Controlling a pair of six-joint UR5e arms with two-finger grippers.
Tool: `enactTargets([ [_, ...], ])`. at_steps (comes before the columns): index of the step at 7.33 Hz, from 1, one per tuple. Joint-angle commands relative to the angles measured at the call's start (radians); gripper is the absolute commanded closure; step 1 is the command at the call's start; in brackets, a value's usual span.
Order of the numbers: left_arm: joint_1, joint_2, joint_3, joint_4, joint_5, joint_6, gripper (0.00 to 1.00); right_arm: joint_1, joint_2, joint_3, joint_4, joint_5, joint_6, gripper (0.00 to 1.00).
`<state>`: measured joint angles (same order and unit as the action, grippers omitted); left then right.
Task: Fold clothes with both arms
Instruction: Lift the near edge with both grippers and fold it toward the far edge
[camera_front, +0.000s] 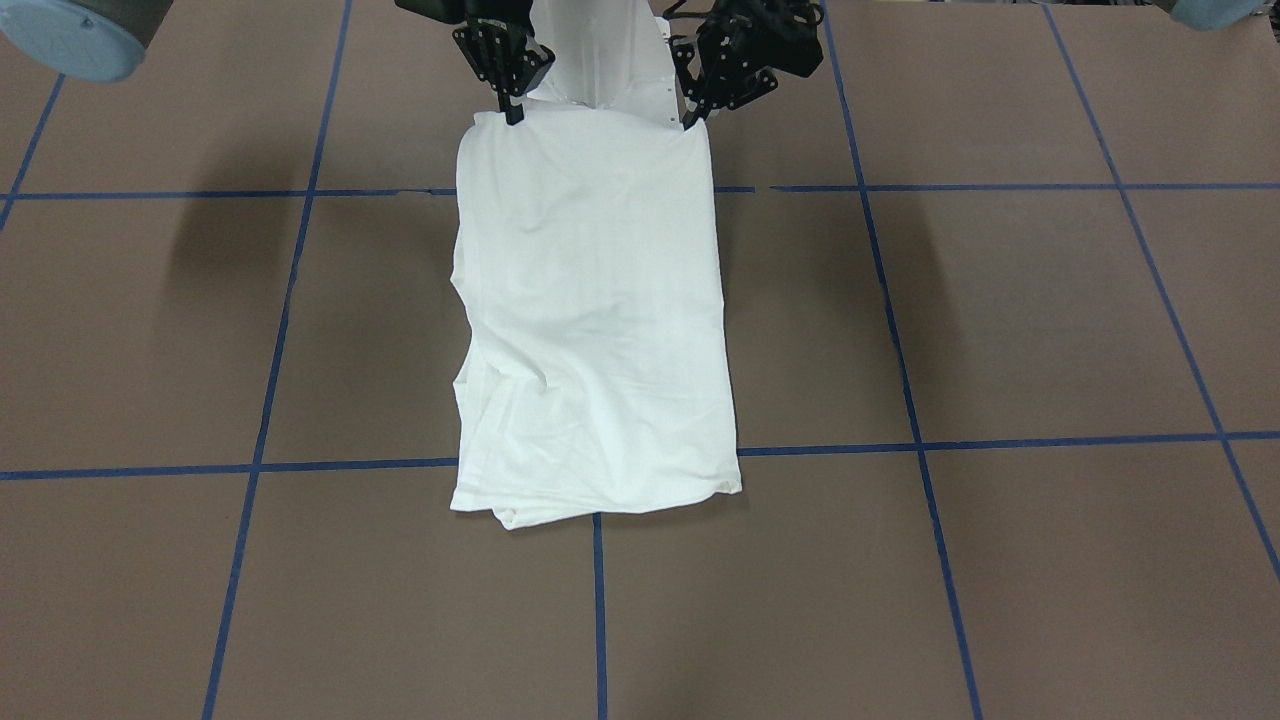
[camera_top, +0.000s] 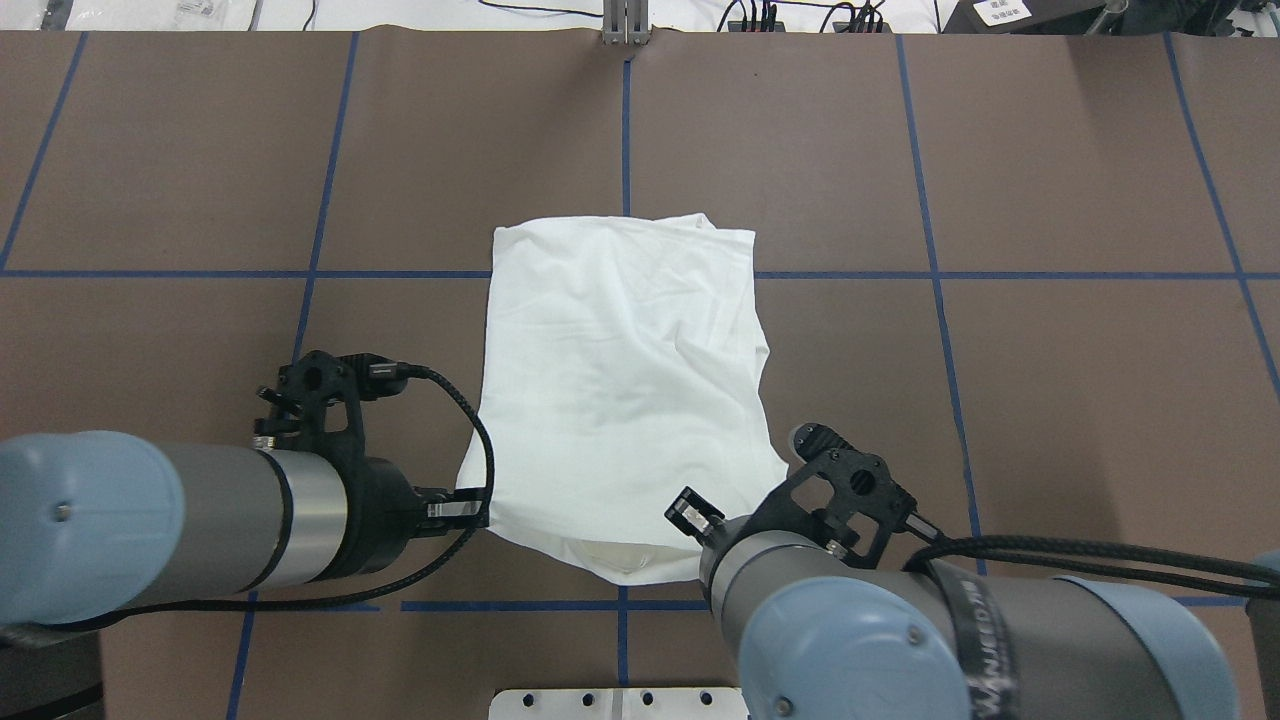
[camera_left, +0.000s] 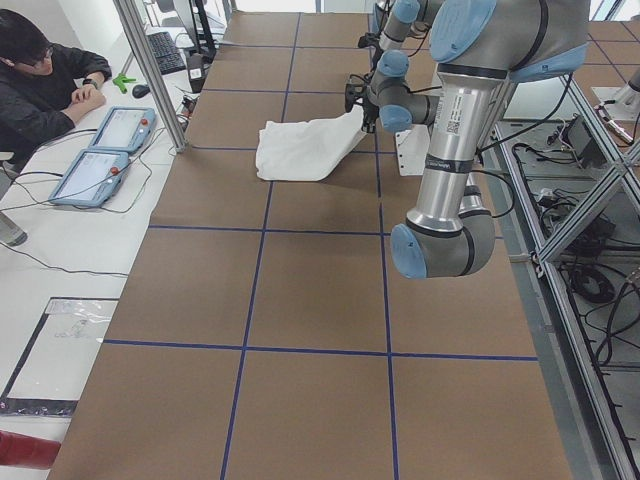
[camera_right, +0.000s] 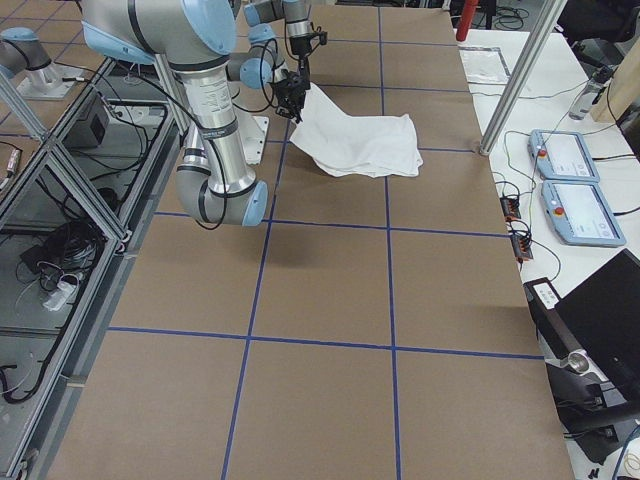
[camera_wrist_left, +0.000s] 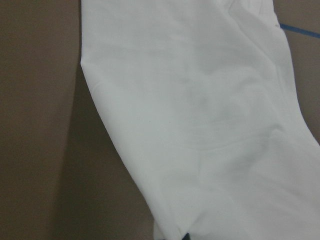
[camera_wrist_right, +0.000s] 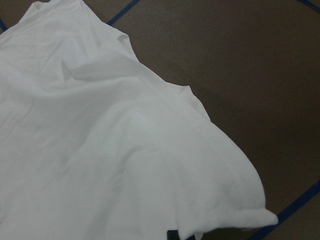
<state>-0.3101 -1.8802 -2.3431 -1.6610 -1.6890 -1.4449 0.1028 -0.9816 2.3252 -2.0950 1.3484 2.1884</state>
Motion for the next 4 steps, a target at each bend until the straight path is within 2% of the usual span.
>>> enactTargets([
  [1,0.003,-0.029,-0.093,0.136,-0.021,-0.002,1.00,-0.015,0.014,0.066,-0.069,-0.003,-0.013,1.00],
  [3,-0.015,-0.094,0.026,0.135,-0.015,0.011,1.00,0.021,0.029,0.017,-0.060,-0.032,-0.079,1.00],
  [4,-0.047,-0.108,0.056,0.132,-0.015,0.015,1.00,0.075,0.072,-0.059,-0.039,-0.032,-0.106,1.00],
])
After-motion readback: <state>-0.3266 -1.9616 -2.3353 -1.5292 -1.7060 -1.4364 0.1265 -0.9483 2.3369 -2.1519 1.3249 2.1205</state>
